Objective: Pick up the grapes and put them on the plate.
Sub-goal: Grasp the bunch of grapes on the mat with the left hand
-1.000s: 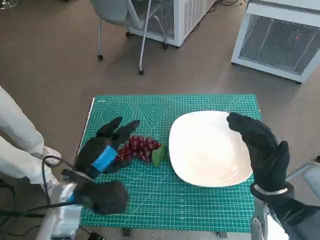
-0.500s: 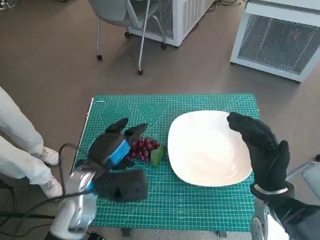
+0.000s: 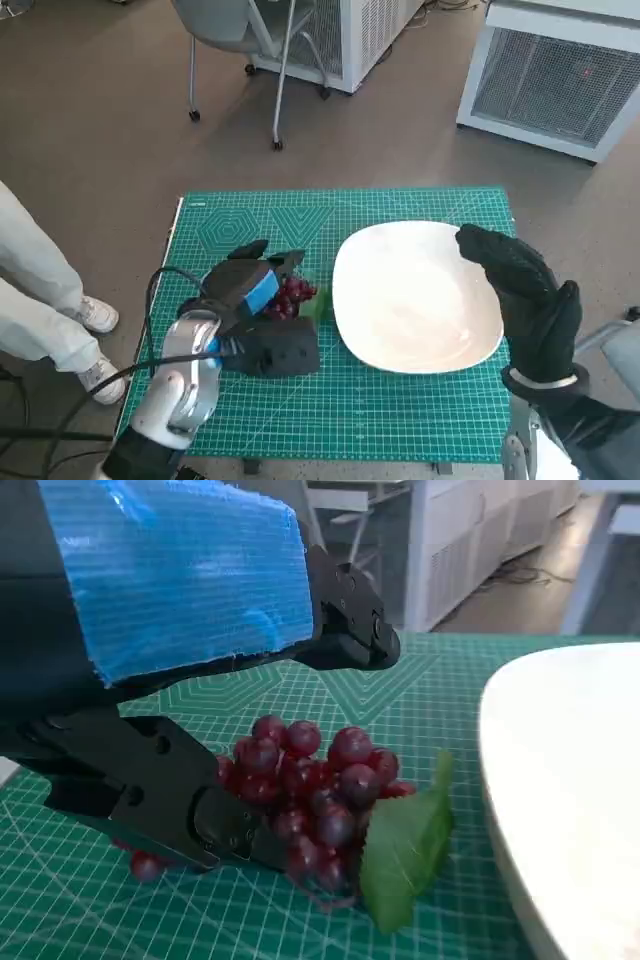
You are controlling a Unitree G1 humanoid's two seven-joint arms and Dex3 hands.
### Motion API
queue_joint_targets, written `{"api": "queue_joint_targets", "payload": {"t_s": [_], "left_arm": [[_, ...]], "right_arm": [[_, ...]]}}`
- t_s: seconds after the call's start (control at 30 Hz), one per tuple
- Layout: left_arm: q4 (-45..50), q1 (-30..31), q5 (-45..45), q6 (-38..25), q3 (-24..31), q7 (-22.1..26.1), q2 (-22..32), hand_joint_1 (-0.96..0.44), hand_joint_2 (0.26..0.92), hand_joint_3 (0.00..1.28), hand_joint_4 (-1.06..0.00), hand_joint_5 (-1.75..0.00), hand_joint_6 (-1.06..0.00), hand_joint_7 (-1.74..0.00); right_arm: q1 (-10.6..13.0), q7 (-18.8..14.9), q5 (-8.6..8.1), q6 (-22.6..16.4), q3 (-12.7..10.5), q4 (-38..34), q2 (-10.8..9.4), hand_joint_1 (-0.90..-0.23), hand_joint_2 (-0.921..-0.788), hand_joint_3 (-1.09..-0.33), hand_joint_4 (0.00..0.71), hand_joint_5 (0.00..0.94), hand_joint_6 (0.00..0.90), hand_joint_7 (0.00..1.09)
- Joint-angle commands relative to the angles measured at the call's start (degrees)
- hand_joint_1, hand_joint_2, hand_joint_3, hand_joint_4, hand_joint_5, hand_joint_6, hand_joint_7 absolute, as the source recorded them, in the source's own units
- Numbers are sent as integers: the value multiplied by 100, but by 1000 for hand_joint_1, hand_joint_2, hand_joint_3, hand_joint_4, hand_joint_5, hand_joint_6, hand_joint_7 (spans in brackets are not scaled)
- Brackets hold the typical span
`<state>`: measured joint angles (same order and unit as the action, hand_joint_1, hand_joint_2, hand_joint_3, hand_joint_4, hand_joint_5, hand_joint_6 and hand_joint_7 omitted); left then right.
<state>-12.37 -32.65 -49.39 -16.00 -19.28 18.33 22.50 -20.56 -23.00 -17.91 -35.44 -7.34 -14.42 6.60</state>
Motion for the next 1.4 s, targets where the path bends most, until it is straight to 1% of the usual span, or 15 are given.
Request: {"api": "queue_joint_targets", "payload": {"t_s": [0.03, 0.27, 0.47, 0.6, 0.73, 0.9, 1.0, 1.03, 1.07, 1.1, 1.17, 1.2, 1.23, 1.3, 1.4], "left_arm": [[-526, -373, -75, 56, -184, -213, -47, 60, 768, 18, -265, -13, -427, -4], [-1330, -785, 14, 46, -374, -317, -166, 68, 788, 24, -280, -9, -429, -3], [-2275, -1205, 190, -28, -456, -295, -359, 84, 811, 33, -300, -13, -446, -10], [-2720, -1380, 260, -43, -513, -362, -442, 81, 822, 35, -322, -17, -451, -9], [-3102, -1517, 282, -24, -622, -425, -496, 88, 838, 41, -323, -11, -446, -5], [-3647, -1704, 296, 29, -777, -491, -582, 97, 870, 55, -404, -48, -466, -12], [-3871, -1774, 395, 34, -772, -520, -632, 103, 873, 54, -460, -78, -446, -6], [-3922, -1787, 432, 32, -759, -532, -647, 105, 871, 51, -466, -111, -436, -4], [-3964, -1794, 469, 28, -744, -545, -661, 107, 869, 46, -444, -202, -429, -3], [-3995, -1796, 505, 27, -731, -560, -671, 109, 866, 40, -408, -316, -424, -3], [-4033, -1791, 570, 32, -714, -592, -680, 111, 861, 29, -289, -644, -420, -2], [-4045, -1788, 598, 38, -713, -607, -680, 112, 860, 26, -245, -763, -421, -2], [-4056, -1790, 619, 43, -717, -620, -679, 112, 859, 23, -205, -872, -421, -2], [-4060, -1771, 681, 81, -701, -649, -668, 115, 859, 20, -153, -1027, -422, -2], [-4048, -1721, 791, 161, -652, -698, -647, 131, 859, 19, -62, -1374, -424, -2]], "right_arm": [[42, -32, -22, 56, -33, -122, 13, -477, -921, -565, 656, 11, 238, 835], [33, -42, -22, 27, -47, -160, 8, -474, -921, -566, 656, 11, 238, 834], [32, -23, -1, 1, -63, -174, 8, -474, -921, -566, 656, 12, 238, 834], [33, -18, -3, -1, -78, -176, 15, -473, -921, -565, 656, 12, 239, 833], [34, -10, 7, -1, -89, -163, 22, -471, -921, -565, 656, 12, 240, 831], [31, -9, 12, -2, -105, -163, 28, -465, -921, -567, 656, 12, 240, 830], [27, -11, 12, -2, -114, -168, 33, -464, -921, -567, 656, 12, 240, 830], [27, -10, 14, -3, -117, -169, 34, -464, -921, -568, 656, 12, 240, 830], [27, -9, 17, -5, -120, -171, 34, -464, -921, -568, 656, 12, 240, 830], [26, -6, 22, -7, -123, -172, 34, -464, -921, -568, 656, 12, 239, 830], [24, 0, 34, -11, -126, -173, 31, -463, -921, -568, 656, 12, 239, 830], [23, 3, 39, -11, -126, -172, 29, -463, -921, -568, 656, 12, 239, 830], [22, 4, 41, -11, -126, -172, 28, -463, -921, -568, 656, 12, 239, 830], [15, 5, 45, -14, -128, -180, 27, -463, -921, -568, 656, 12, 239, 830], [-3, 6, 53, -22, -130, -201, 26, -464, -921, -568, 656, 12, 239, 831]]}}
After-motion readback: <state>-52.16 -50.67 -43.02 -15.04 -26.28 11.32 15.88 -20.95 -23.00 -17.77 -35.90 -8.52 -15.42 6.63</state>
